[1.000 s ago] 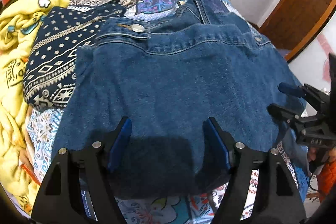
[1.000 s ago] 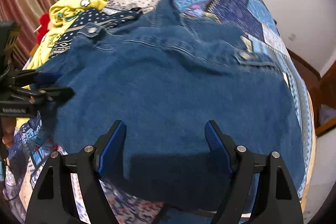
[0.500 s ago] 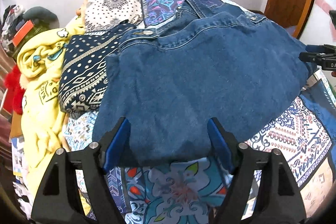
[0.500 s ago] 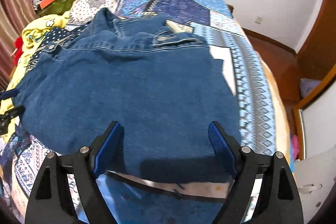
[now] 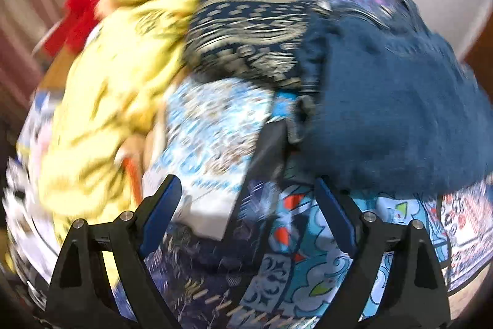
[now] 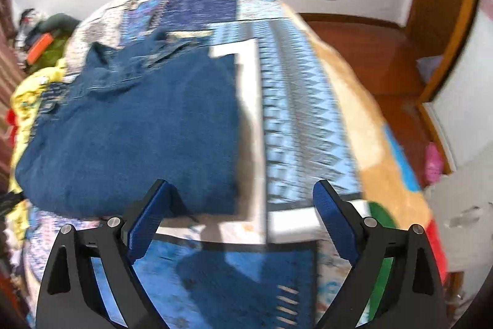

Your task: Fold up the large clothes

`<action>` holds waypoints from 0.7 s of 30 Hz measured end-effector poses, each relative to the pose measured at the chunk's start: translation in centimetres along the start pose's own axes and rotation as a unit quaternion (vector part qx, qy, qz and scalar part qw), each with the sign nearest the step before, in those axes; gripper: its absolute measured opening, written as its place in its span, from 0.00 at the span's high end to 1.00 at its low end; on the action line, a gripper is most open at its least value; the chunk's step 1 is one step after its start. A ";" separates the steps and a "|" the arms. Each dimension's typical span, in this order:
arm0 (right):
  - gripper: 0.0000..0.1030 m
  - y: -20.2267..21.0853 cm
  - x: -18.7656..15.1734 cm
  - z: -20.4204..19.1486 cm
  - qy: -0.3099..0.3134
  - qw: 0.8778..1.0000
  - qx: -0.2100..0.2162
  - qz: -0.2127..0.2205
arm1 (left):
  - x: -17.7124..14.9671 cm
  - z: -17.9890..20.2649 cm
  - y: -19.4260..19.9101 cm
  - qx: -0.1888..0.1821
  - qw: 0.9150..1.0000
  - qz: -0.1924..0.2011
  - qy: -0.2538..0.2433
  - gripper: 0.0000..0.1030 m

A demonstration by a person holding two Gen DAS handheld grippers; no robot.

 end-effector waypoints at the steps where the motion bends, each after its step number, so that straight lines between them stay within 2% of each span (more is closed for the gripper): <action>1: 0.11 0.1 -0.1 0.4 0.003 1.000 -0.017 -0.001 | -0.2 -0.7 0.3 0.004 1.000 0.003 0.008 0.14; 4: 0.11 0.3 -0.7 1.5 -0.003 0.999 -0.031 -0.013 | -0.3 -1.2 1.4 0.005 1.000 0.014 0.008 0.14; 6: 0.11 0.8 -0.8 1.7 -0.006 0.999 -0.035 -0.013 | -0.2 -0.9 2.6 -0.008 1.000 0.024 0.005 0.14; 11: 0.11 2.5 0.4 0.4 -0.008 1.000 -0.019 0.016 | 0.5 2.4 4.9 -0.087 0.995 0.036 0.032 0.13; 14: 0.11 3.1 1.6 -1.6 -0.004 0.999 0.006 0.033 | 0.7 4.5 5.0 -0.160 0.984 0.022 0.071 0.13; 16: 0.11 3.3 2.2 -3.4 0.008 0.999 0.023 0.042 | 0.7 5.9 4.6 -0.204 0.974 0.008 0.098 0.13; 21: 0.10 3.0 2.9 -8.3 0.051 0.996 0.063 0.049 | 0.5 7.9 3.1 -0.245 0.960 -0.009 0.138 0.13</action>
Point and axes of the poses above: each gripper's, at about its wrist camera, not at the fingertips, and y roughly against the way its jaws point, z to its right, x to its top, the point moved 6 cm from there along -y, roughly the way its jaws point, and after that the axes turned 8 degrees about z, right-handed, at the moved point
